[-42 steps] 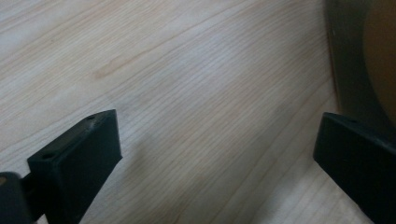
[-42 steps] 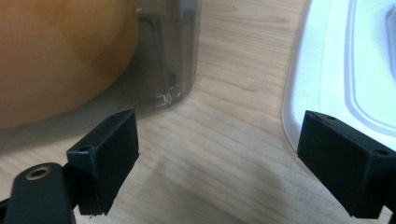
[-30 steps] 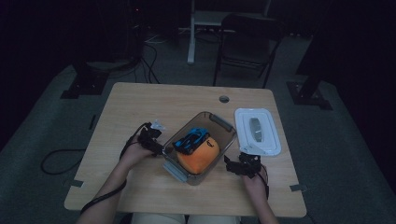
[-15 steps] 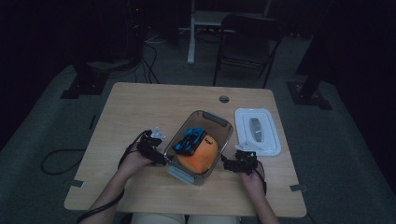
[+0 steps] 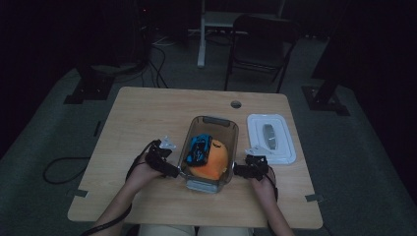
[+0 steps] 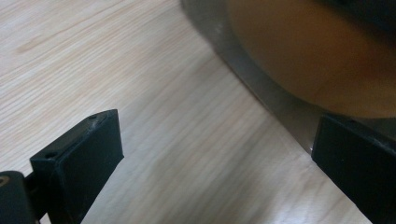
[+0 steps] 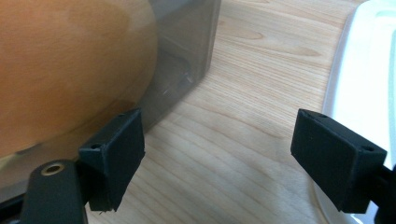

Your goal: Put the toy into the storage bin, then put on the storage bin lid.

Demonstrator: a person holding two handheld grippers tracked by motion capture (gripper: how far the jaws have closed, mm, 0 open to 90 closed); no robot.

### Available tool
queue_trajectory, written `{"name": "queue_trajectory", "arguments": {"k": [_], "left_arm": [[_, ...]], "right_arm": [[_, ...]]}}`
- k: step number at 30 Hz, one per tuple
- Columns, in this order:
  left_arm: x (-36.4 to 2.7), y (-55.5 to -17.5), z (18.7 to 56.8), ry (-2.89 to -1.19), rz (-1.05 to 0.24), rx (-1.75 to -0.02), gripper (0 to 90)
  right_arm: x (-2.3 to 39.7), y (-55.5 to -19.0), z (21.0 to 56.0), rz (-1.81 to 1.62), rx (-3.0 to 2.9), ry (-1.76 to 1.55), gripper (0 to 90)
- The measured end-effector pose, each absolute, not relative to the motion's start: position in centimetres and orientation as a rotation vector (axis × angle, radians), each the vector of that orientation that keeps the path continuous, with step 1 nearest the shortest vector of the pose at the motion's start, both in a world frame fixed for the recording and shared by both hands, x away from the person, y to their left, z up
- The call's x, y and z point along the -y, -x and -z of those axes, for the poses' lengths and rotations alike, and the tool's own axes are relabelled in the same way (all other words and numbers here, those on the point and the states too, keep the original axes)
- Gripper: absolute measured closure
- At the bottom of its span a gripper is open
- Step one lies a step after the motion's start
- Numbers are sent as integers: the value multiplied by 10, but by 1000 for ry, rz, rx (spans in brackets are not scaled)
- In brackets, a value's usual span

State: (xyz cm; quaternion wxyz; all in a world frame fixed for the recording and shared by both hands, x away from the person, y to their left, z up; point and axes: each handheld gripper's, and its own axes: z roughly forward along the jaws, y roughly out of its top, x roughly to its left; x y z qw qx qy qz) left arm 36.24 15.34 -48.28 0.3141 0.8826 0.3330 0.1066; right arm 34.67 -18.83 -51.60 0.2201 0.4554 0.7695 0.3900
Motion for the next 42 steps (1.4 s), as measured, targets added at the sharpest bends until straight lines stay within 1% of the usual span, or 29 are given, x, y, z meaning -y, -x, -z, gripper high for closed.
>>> {"name": "queue_trajectory", "arguments": {"k": [7,11,16,20,21,22,25,26,29,31,32,33,34,35,36,39,42], "left_arm": [[-135,-351,481,-2345,-284,-825,24],[-131,-348,482,-2331,-280,-813,24],[-134,-347,485,-2280,-286,-796,24],[-136,-347,489,-2244,-290,-779,24],[-136,-348,490,-2244,-292,-779,24],[-137,-348,490,-2239,-295,-777,24],[-138,-349,492,-2231,-281,-776,24],[-139,-349,492,-2226,-275,-775,24],[-139,-348,495,-2227,-260,-774,24],[-138,-348,496,-2236,-260,-773,24],[-138,-348,496,-2236,-260,-773,24],[-136,-346,497,-2255,-272,-758,24],[-136,-346,497,-2252,-269,-761,24],[-137,-347,496,-2249,-269,-763,24],[-137,-347,496,-2246,-270,-767,24],[-136,-348,497,-2244,-287,-768,24],[-136,-349,497,-2250,-287,-767,24]], "right_arm": [[196,-348,516,-1067,-2123,-1246,182],[201,-348,517,-1064,-2125,-1261,167],[222,-346,506,-1126,-2042,-1268,170],[238,-348,499,-1115,-1960,-1336,133],[249,-353,494,-1008,-1870,-1437,119],[252,-357,493,-936,-1864,-1443,119],[260,-367,495,-883,-1890,-1467,118],[261,-370,497,-863,-1889,-1481,128],[265,-381,499,-841,-1891,-1519,223],[267,-384,500,-846,-1890,-1531,241],[268,-388,502,-849,-1889,-1550,269],[272,-395,504,-857,-1887,-1585,341],[274,-399,505,-862,-1884,-1600,346],[276,-402,506,-859,-1884,-1611,390],[276,-404,506,-858,-1891,-1614,411],[279,-413,509,-851,-1905,-1644,411],[281,-418,510,-881,-1905,-1667,449]]}}
